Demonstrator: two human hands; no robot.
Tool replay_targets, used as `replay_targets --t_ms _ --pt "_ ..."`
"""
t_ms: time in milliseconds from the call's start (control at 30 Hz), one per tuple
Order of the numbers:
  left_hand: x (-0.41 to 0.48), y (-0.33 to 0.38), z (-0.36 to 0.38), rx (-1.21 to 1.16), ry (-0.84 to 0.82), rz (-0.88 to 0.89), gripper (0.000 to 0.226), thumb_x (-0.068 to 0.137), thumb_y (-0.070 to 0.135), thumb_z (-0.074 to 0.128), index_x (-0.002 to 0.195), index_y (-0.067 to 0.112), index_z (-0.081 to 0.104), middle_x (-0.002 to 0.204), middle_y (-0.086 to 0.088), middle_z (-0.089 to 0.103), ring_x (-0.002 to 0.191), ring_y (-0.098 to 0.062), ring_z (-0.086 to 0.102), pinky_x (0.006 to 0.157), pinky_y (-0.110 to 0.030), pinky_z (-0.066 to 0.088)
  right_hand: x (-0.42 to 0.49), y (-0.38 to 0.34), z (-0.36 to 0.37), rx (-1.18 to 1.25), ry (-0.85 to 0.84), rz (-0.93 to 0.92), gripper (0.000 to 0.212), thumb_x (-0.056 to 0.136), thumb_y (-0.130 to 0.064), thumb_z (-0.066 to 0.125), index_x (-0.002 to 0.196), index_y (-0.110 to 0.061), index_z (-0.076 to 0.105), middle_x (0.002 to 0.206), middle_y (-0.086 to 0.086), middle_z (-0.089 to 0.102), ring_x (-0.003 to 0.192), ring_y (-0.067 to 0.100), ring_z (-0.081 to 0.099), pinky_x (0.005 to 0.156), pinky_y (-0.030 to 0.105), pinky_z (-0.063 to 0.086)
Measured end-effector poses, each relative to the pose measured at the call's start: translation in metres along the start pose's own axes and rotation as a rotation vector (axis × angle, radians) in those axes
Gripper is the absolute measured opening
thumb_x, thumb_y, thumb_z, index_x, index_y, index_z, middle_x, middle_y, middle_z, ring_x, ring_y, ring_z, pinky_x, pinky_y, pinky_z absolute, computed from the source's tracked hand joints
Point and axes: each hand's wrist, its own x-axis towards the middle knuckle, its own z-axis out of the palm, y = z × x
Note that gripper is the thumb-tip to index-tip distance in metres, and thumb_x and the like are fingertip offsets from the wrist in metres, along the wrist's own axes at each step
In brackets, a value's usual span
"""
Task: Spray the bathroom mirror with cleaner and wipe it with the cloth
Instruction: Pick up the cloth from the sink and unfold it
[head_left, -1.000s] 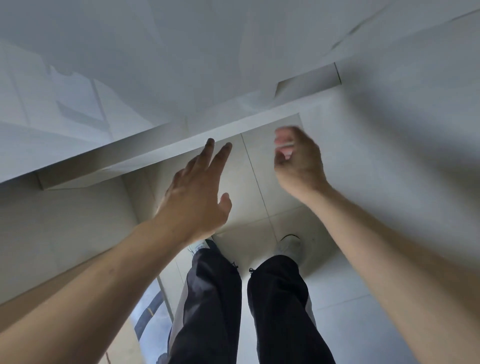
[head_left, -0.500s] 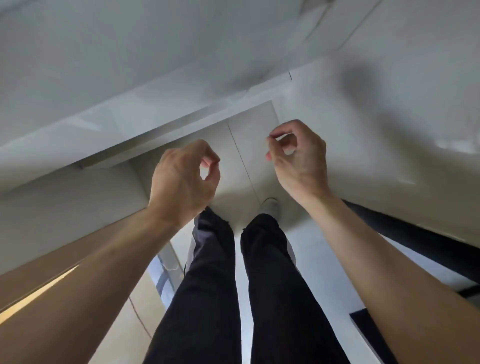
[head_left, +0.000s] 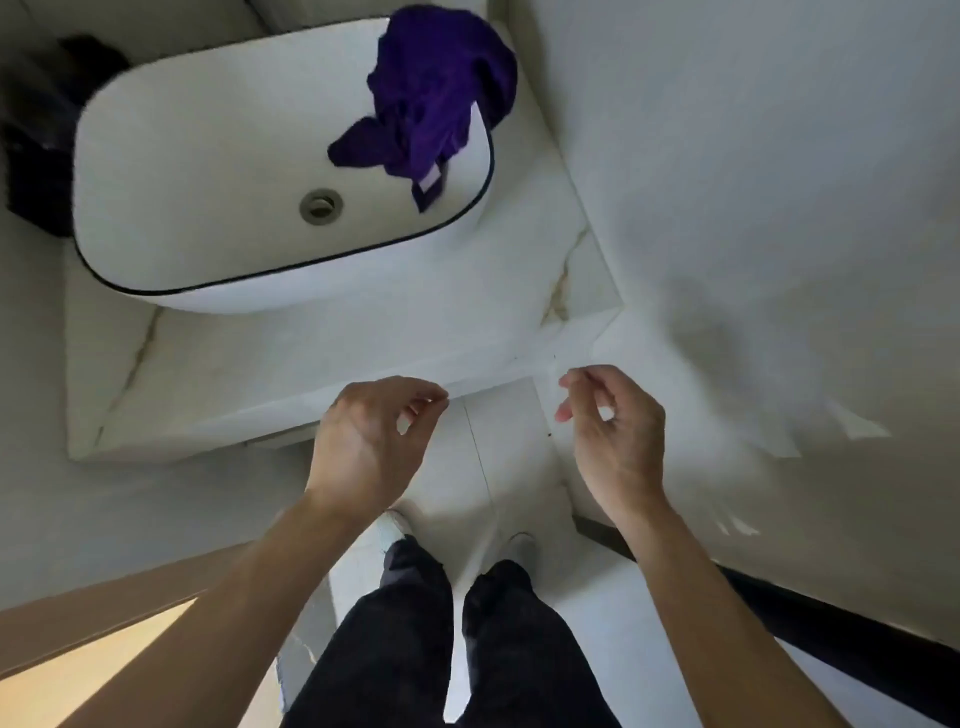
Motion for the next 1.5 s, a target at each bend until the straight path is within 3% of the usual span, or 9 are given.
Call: replay_targets --t_ms 167,333,467,667,967,1133,1267,1400,1500 --pt "-0.003 -0.001 -0.036 -0.018 -0.028 -0.154 0.009 0.091 0.016 0.074 0.094 0.020 0.081 0.084 0.012 0.076 0.078 -0.007 0.071 0.079 -0.030 0.059 -0.014 -0.046 -0.002 0.007 -0.098 0.001 0.020 0.101 -0.024 0.058 0.087 -0.016 0.071 0.068 -0.005 0.069 0.076 0.007 0.068 0.059 0.023 0.047" --pt "-0.011 -0.009 -0.042 -0.011 -0.124 -0.204 0.011 0.095 0.020 0.069 0.098 0.021 0.080 0.084 0.017 0.074 0.080 -0.005 0.071 0.082 -0.031 0.059 -0.021 -0.064 -0.014 -0.041 -0.122 -0.062 0.019 0.100 -0.026 0.058 0.089 -0.019 0.072 0.069 -0.008 0.070 0.073 0.005 0.067 0.055 0.016 0.045" --pt "0.001 -0.008 -0.040 -0.051 -0.122 -0.168 0.010 0.095 0.017 0.069 0.095 0.022 0.078 0.085 0.020 0.073 0.079 0.002 0.068 0.079 -0.027 0.058 -0.013 -0.067 -0.020 -0.077 -0.185 -0.001 0.019 0.100 -0.022 0.060 0.086 -0.020 0.072 0.069 -0.007 0.070 0.076 0.003 0.066 0.060 0.011 0.046" --pt "0.046 -0.009 -0.056 -0.123 -0.118 -0.093 0.009 0.091 0.013 0.071 0.093 0.017 0.078 0.087 0.012 0.074 0.078 -0.004 0.069 0.078 -0.033 0.060 0.009 -0.092 0.004 -0.098 -0.179 0.054 0.018 0.098 -0.020 0.062 0.082 -0.023 0.070 0.069 -0.005 0.071 0.075 0.003 0.066 0.067 0.008 0.046" --pt "0.120 -0.027 -0.118 -0.374 -0.057 -0.266 0.015 0.089 0.008 0.072 0.085 0.023 0.074 0.080 0.012 0.074 0.072 -0.002 0.066 0.070 -0.009 0.050 0.045 -0.150 0.068 -0.051 -0.155 -0.071 0.021 0.096 -0.012 0.062 0.089 -0.030 0.068 0.081 -0.010 0.072 0.075 0.011 0.072 0.074 0.028 0.059" --pt "0.143 -0.035 -0.128 -0.435 0.019 -0.315 0.020 0.088 0.008 0.075 0.079 0.026 0.073 0.070 0.017 0.071 0.066 0.000 0.062 0.067 -0.006 0.048 0.088 -0.166 0.086 -0.129 -0.192 -0.138 0.025 0.094 -0.011 0.063 0.086 -0.035 0.067 0.084 -0.012 0.072 0.082 0.006 0.068 0.075 0.016 0.052" --pt "0.156 -0.044 -0.129 -0.478 0.066 -0.373 0.022 0.088 0.009 0.075 0.076 0.027 0.072 0.066 0.019 0.069 0.064 0.002 0.061 0.067 -0.008 0.048 0.149 -0.178 0.102 -0.132 -0.170 -0.183 0.016 0.095 -0.008 0.064 0.091 -0.021 0.072 0.092 -0.008 0.071 0.080 -0.003 0.063 0.071 0.007 0.047" --pt "0.174 -0.056 -0.130 -0.479 0.102 -0.415 0.017 0.092 0.009 0.071 0.083 0.023 0.074 0.071 0.021 0.071 0.071 -0.009 0.067 0.073 -0.019 0.054 0.209 -0.173 0.129 -0.187 -0.219 -0.272 0.025 0.089 0.004 0.066 0.093 -0.021 0.069 0.101 0.000 0.067 0.086 0.013 0.064 0.073 0.017 0.049" --pt "0.186 -0.062 -0.126 -0.442 0.114 -0.512 0.020 0.091 0.006 0.070 0.085 0.025 0.074 0.077 0.010 0.073 0.076 -0.013 0.068 0.073 -0.017 0.055 0.251 -0.163 0.143 -0.564 -0.303 -0.495 0.036 0.082 0.004 0.069 0.113 -0.014 0.067 0.123 0.005 0.060 0.111 0.024 0.056 0.093 0.032 0.050"
